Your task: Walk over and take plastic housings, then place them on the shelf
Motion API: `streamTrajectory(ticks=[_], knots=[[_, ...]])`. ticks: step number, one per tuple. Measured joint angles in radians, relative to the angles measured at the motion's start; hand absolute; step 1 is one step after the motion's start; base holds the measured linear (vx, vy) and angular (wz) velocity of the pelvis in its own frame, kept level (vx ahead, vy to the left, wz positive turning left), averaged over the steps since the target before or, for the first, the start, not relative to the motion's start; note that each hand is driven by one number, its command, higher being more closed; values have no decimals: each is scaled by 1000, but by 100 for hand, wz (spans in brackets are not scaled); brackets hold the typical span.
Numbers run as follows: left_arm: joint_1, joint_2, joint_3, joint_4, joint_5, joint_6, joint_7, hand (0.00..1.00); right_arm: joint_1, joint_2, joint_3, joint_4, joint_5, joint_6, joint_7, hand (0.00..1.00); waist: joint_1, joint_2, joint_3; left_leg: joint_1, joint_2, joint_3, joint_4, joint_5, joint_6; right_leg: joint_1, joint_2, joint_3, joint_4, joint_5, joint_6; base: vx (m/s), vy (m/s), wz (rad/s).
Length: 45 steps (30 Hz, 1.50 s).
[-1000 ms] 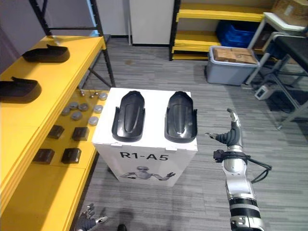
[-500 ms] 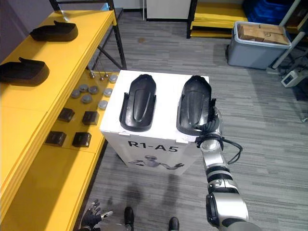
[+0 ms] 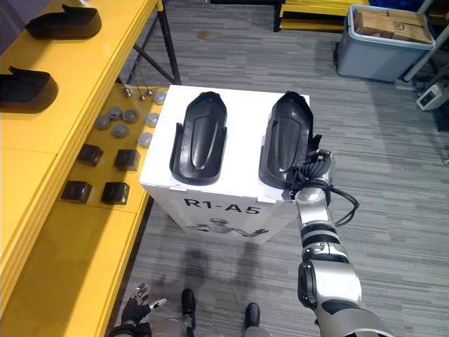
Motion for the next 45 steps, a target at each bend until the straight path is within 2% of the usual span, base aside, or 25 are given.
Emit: streamTrajectory(ticks=[4, 15, 21, 27, 33, 39, 41, 45], knots=[[-2, 2, -9, 0, 0, 2, -1, 0, 30, 12, 2, -13, 1, 0, 16, 100, -1, -1, 1, 22, 6, 1, 0, -3, -5, 21, 4, 1, -2, 0, 0, 4, 0, -1], [-7, 2, 10, -2, 2, 15, -12, 0, 272, 40, 17, -285, -4, 3, 66, 100, -5, -10, -3, 33, 4, -18, 0, -3, -6, 46, 3, -15, -15, 1, 3, -6, 10, 4], [0, 8, 36, -10, 22, 24, -23, 0, 393, 80, 0, -473, -51, 4, 66, 100, -27, -20, -14, 36, 3, -26, 4, -3, -6, 54, 2, -21, -15, 1, 3, 1, 4, 3], [8, 10, 55, -29, 31, 24, -24, 0, 478, 103, -3, -627, -74, 3, 43, 100, -28, -21, -49, 37, 3, -29, 4, 0, -8, 55, 3, -22, -14, 1, 3, 0, 0, 0], [13, 7, 77, -42, 54, 25, -21, 0, 520, 120, -3, -730, -104, -21, 22, 100, -27, -22, -69, 38, 4, -41, 4, 5, -8, 57, 4, -27, -14, 1, 3, -28, 16, 5], [107, -24, 176, -339, 56, 20, 0, 0, 569, 153, -4, -873, -137, -37, -3, 100, -25, -27, -90, 38, 6, -43, 4, 5, -9, 57, 4, -28, -15, 1, 4, -4, 2, 1], [118, -38, 214, -478, 36, 4, 8, 0, 576, 166, -6, -919, -141, -49, -9, 100, -25, -30, -101, 38, 5, -45, 4, 5, -9, 59, 3, -30, -15, 1, 4, 0, 0, 0], [116, -44, 221, -657, 20, -25, 29, 0, 605, 194, -4, -993, -157, -77, -14, 100, -26, -31, -119, 41, 3, -56, 4, 5, -9, 70, 2, -48, -15, 1, 4, 15, 8, 10]])
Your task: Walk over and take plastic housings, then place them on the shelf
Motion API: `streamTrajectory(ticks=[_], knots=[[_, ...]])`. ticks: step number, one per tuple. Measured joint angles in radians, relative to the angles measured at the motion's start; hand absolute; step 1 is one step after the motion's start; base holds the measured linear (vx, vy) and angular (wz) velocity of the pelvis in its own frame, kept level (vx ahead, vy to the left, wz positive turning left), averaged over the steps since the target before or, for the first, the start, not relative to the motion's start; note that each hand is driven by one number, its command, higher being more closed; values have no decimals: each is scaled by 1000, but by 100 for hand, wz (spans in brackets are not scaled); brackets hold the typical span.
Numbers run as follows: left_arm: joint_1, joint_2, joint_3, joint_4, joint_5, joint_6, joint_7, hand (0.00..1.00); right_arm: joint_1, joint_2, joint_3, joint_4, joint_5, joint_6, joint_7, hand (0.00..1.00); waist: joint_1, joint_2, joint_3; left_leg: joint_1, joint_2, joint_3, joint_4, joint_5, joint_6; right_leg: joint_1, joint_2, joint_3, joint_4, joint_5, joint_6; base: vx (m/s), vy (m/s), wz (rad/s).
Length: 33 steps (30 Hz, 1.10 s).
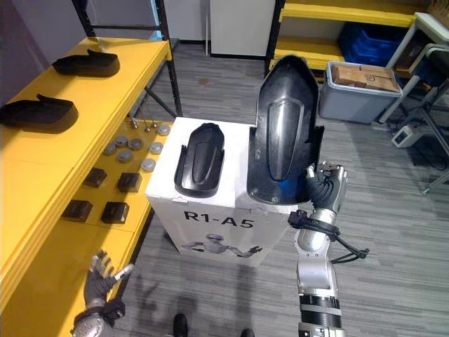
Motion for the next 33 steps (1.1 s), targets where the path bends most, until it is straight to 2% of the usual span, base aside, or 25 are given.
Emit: streamTrajectory(ticks=[3, 6, 11, 15, 19, 33], knots=[[-9, 0, -24, -167, -1, -31, 5, 0, 1, 15, 7, -38, -5, -4, 0, 100, 0, -1, -2, 14, -3, 0, 0, 0, 0, 14, -4, -1, -1, -2, 2, 0, 0, 0], [-17, 1, -77, -265, -2, -50, 16, 0, 10, 22, 34, -73, -6, -13, 1, 100, -1, -1, -5, 14, -4, 0, 0, 0, 0, 14, -5, -1, 0, -2, 3, 0, 0, 0], [-76, 12, -259, -348, -18, -67, 17, 0, 30, 25, 139, -106, -21, -32, 18, 100, -3, -1, -31, 15, -6, 1, 0, 0, 0, 13, -6, 0, 0, -2, 3, 0, 0, 0], [-169, 19, -393, -348, -41, -67, 14, 0, 30, 38, 216, -114, -22, -41, 35, 100, -8, -1, -40, 15, -6, 2, 0, 1, 1, 12, -6, 1, 0, -2, 3, 0, 0, 0], [-237, 39, -457, -331, -57, -67, 16, 0, 29, 43, 277, -115, -22, -41, 42, 100, -23, -1, -55, 16, -6, 4, 0, 1, 1, 12, -5, 3, 0, -2, 3, 0, 0, 0], [-352, 48, -523, -196, -160, -29, 46, 0, 27, 41, 437, -117, -47, -42, 74, 100, -29, -1, -84, 25, -3, 31, -1, 1, 1, 6, -3, 31, 1, -1, 4, -9, 10, -6]])
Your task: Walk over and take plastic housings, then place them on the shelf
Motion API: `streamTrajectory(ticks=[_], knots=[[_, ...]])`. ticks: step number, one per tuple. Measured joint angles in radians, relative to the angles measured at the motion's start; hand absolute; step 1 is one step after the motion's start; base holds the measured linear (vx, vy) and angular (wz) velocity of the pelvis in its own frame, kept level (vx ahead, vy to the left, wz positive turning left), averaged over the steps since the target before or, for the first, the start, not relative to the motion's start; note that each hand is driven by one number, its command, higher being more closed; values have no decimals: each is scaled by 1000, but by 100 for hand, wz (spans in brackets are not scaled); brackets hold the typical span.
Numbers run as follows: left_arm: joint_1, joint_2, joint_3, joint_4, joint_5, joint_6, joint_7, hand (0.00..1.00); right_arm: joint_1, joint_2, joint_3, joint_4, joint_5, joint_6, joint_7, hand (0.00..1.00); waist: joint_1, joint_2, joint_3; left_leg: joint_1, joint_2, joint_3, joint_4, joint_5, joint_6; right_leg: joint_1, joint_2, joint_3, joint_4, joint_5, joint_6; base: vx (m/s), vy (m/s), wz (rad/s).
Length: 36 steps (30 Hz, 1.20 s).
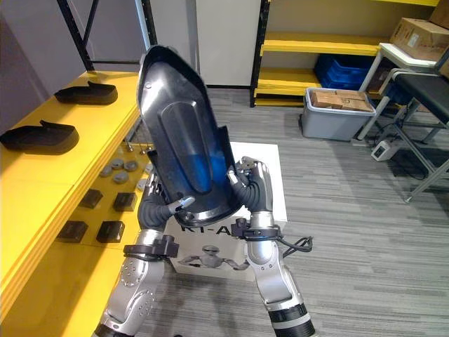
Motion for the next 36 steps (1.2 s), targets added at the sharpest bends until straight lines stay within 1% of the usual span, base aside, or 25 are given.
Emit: streamTrajectory(ticks=[2, 3, 6, 9, 10, 14, 16, 20, 22, 24, 25, 27, 28, 30, 31, 32, 34, 35, 36], knots=[[0, 2, -2, 4, -18, 3, 5, 0, 0, -1, 2, 0, -19, 0, 1, 100, 0, 0, -5, 0, 0, 0, 0, 0, 0, 0, 0, 0, 0, 0, 0, 0, 0, 0], [0, 4, -3, 5, -21, 3, 11, 100, 0, -1, 8, 1, -19, 0, 2, 100, 0, 0, -7, 0, 0, 0, 0, 0, 0, 0, 0, 0, 0, 0, 0, 0, 0, 0], [-2, 11, -6, 23, -41, 3, 15, 100, 0, -5, 20, 3, -34, 0, 3, 100, -1, 0, -13, 0, 0, 1, 0, 0, 0, -1, 0, 1, 0, 0, 0, 0, 0, 0], [-2, 28, -14, 52, -80, 8, 18, 100, 0, -28, 44, 7, -39, 0, 4, 100, -1, 0, -14, 0, 0, 1, 0, 1, 0, -1, 0, 1, 0, 0, 0, 0, 0, 0], [-2, 36, -13, 55, -98, 10, 18, 100, 0, -36, 55, 8, -40, 0, 5, 0, -3, 0, -15, 0, 0, 1, 0, 1, 0, -1, 1, 1, 0, 0, 0, 0, 0, 0], [-2, 37, 9, 84, -121, 13, 23, 100, 0, -59, 101, 9, -38, -7, 14, 0, -10, 0, -28, 0, 1, 1, 0, 2, 1, -1, 1, 1, 0, 1, -1, 0, 0, 0], [-1, 46, 31, 90, -137, 21, 39, 100, 0, -59, 133, 9, -35, -44, 16, 0, -20, -1, -37, 0, 2, 1, 0, 2, 0, -1, 2, 1, 0, 1, -1, 0, 0, 0], [-1, 60, 39, 89, -133, 32, 40, 100, 2, -64, 136, 9, -28, -68, 25, 0, -21, -1, -38, 0, 2, 1, 0, 3, 0, 0, 2, 1, 0, 1, -1, 0, 0, 0], [-1, 63, 42, 88, -95, 40, 40, 100, 4, -67, 131, 9, -4, -69, 29, 0, -20, -1, -37, 0, 2, 1, -2, 5, 0, 0, 2, 0, 0, 1, -1, 0, 0, 0], [2, 62, 54, 77, 0, 41, 41, 100, 13, -78, 111, 8, 40, -77, 49, 0, -20, -1, -37, 0, 2, 1, -3, 5, 1, 0, 2, 0, 0, 1, -1, 0, 0, 0], [2, 62, 61, 72, 25, 41, 41, 100, 16, -78, 107, 8, 61, -82, 57, 0, -20, -1, -37, 0, 2, 1, -3, 6, 1, 0, 2, 0, 0, 1, -1, 0, 0, 0], [11, 46, 83, 43, 128, 42, 41, 100, 26, -79, 71, 2, 152, -108, 81, 0, -21, -2, -37, 0, 2, 1, -3, 6, 1, 0, 2, 0, 0, 1, -1, 0, 0, 0], [12, 40, 85, 37, 143, 42, 41, 100, 27, -79, 65, -4, 168, -111, 87, 0, -21, -2, -37, 0, 2, 1, -3, 6, 1, 0, 2, 0, 0, 1, -1, 0, 0, 0], [29, 20, 95, 18, 201, 43, 37, 100, 40, -71, 5, -75, 270, -126, 116, 0, -19, -2, -37, 0, 2, 1, -3, 6, 1, 0, 2, 0, 0, 1, -1, 0, 0, 0], [48, 16, 104, 13, 212, 42, 34, 100, 41, -60, -40, -109, 337, -148, 122, 0, -21, -2, -37, 0, 2, 1, -3, 6, 1, 0, 2, 1, 0, 1, -1, 0, 0, 0], [56, 15, 110, 13, 214, 44, 34, 100, 41, -55, -65, -121, 367, -158, 124, 0, -21, -2, -37, 0, 3, 1, -3, 6, 1, 0, 2, 1, 0, 1, -1, 0, 0, 0], [94, 11, 148, 13, 222, 48, 35, 100, 41, -49, -167, -160, 468, -188, 131, 0, -23, -3, -36, 0, 3, 2, -3, 5, 0, -1, 3, 1, 0, 1, -1, 0, 0, 0], [116, 5, 179, 13, 222, 50, 35, 100, 42, -49, -233, -173, 547, -204, 141, 0, -24, -4, -36, 0, 3, 3, -3, 5, 0, -1, 3, 1, 0, 1, -1, 0, 0, 0], [126, 5, 194, 13, 221, 50, 36, 100, 43, -47, -265, -177, 587, -213, 144, 0, -23, -4, -35, 0, 4, 3, -4, 5, 0, -1, 3, 2, 0, 0, -1, 0, 0, 0]])
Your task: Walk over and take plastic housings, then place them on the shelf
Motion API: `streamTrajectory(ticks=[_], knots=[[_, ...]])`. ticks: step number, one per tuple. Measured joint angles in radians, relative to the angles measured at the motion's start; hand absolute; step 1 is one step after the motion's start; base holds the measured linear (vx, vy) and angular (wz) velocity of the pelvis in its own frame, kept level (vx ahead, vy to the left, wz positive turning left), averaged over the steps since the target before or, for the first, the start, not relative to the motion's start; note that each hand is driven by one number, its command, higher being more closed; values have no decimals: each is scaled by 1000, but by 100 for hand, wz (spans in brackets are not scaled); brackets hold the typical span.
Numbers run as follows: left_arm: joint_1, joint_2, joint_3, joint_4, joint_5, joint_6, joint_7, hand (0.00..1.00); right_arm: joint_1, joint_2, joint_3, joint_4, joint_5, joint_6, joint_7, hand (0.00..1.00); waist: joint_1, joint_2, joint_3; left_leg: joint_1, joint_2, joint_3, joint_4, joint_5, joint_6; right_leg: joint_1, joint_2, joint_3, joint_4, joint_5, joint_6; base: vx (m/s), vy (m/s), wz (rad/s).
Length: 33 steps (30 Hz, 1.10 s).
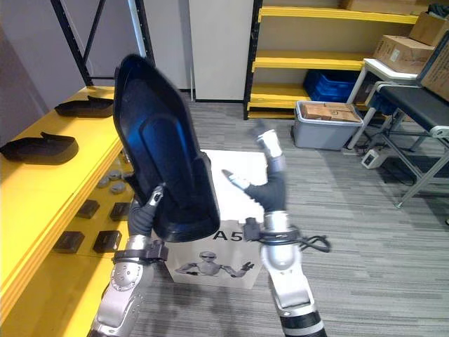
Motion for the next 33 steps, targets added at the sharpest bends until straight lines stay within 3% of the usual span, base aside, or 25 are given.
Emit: streamTrajectory(ticks=[1, 4, 8, 11, 16, 21, 27, 33], knots=[[21, -5, 37, -1, 0, 0, 1, 100, 7, 7, -72, -1, 111, -30, 14, 0, 0, -1, 0, 0, 1, 0, 0, -1, -1, 0, 0, 0, 0, 0, 0, 0, 0, 0], [65, -13, 93, -16, -1, 0, 1, 100, 58, 26, -199, 4, 245, -62, 26, 0, 2, -3, 2, -1, 1, 0, 0, -2, -3, -1, 1, 0, 0, 0, 0, 0, 0, 0], [121, -19, 144, -38, -1, 0, -3, 100, 164, 30, -364, 143, 280, -71, 26, 0, -1, -9, 6, -4, 1, -1, 0, -3, -4, -3, 0, -2, -1, -1, 1, 0, 0, 0], [173, -25, 164, -59, -1, -2, -17, 100, 250, 31, -412, 276, 272, -56, 18, 0, -7, -9, 6, -5, 2, -1, -1, -4, -5, -3, 1, -3, -2, -1, 1, 0, 0, 0], [243, -52, 181, -80, 1, -4, -49, 100, 377, 54, -391, 507, 184, 26, 56, 0, -8, -10, 7, -5, 5, 0, -1, -6, -7, -3, 2, -5, -2, -2, 2, 0, 0, 0], [304, -65, 181, -120, 9, -5, -86, 100, 438, 86, -321, 838, 81, 98, 140, 0, 2, -11, 7, -2, 12, 0, -1, -12, -15, 3, 2, -9, 0, -7, 10, 0, 0, 0], [318, -91, 170, -130, 15, -5, -108, 100, 445, 119, -200, 1040, 5, 140, 199, 0, 25, -15, 11, 4, 8, -10, -1, -14, -19, 23, -5, -31, 6, -15, 19, -9, 5, 8], [342, -94, 156, -189, 17, -5, -114, 100, 420, 132, -128, 1110, -38, 151, 213, 0, 47, -31, 37, -15, -15, -122, 0, -7, -11, 47, -30, -148, 68, -69, 24, -6, -12, 64]])
